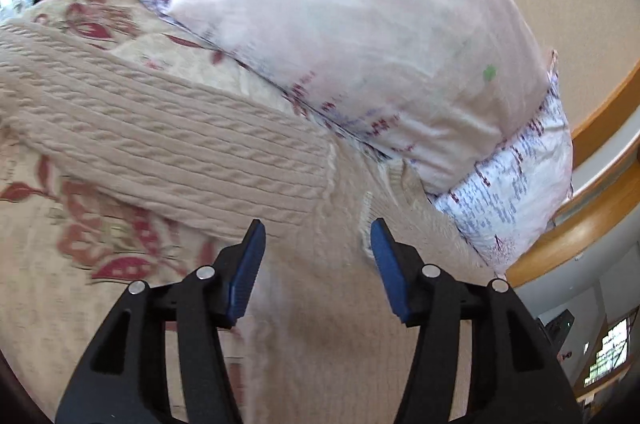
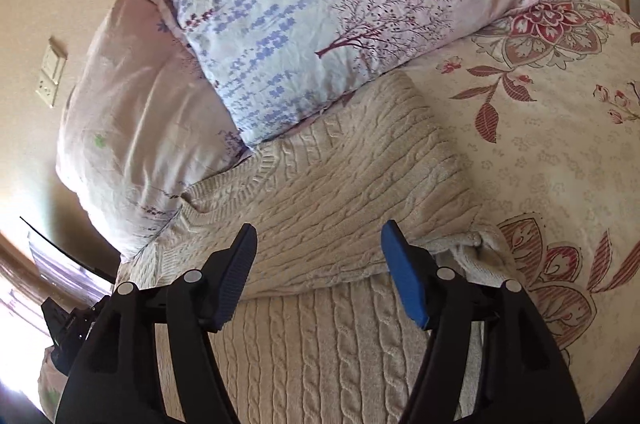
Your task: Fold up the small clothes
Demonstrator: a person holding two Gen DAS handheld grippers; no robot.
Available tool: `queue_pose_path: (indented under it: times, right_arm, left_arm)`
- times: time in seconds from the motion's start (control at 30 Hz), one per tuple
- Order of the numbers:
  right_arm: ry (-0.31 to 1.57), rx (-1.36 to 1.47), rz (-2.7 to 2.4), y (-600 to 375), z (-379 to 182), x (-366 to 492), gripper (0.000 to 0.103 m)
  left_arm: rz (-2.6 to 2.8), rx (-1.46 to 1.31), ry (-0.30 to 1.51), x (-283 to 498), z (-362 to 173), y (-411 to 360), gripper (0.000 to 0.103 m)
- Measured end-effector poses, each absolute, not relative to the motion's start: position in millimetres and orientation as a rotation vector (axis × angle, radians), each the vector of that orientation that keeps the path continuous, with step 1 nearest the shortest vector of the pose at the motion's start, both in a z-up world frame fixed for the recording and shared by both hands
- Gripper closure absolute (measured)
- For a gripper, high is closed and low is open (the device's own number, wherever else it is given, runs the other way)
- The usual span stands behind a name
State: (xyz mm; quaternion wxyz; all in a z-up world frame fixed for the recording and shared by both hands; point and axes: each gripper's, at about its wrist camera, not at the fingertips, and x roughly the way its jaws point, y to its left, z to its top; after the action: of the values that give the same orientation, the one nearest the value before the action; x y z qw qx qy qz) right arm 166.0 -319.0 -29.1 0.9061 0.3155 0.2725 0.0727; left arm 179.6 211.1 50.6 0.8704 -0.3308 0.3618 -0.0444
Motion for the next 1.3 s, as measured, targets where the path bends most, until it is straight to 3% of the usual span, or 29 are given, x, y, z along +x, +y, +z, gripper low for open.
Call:
queue_pose_path:
  times: [0.23,0.6,0.7,0.73,1.03,1.3]
  right_arm:
    - [0.549,0.593,0.270,-300.2,-28.4,149.2,0.028]
    - [0.557,0.556,0.322,-282.2,-27.0,144.6,0.026]
    - [0.558,0.564,0.321,-284.0,-28.4,143.3,0.026]
    - [0.557,0.566,0.320,-284.8,-28.8,142.5,0.026]
    - [0.520,0.575,0.322,-293.4,-26.3,131.9,0.026]
    - [0.504,0.582,0.315,-298.9,-27.1,122.1,0.024]
  left_arm:
    - [0.173,-0.893,0.747,150.4,28.6,307.4,0.051]
    - [0.302,-1.131,0.670,159.3,9.7,346.4,0.064]
    - [0.293,-1.180,0.666,166.6,4.0,352.1,0.081]
    - [0.279,-1.203,0.667,168.7,1.1,352.4,0.093]
    - [0.033,-1.165,0.518,177.8,52.4,301.1,0.096]
    - [-0.356,-1.054,0.543,206.4,79.3,165.0,0.096]
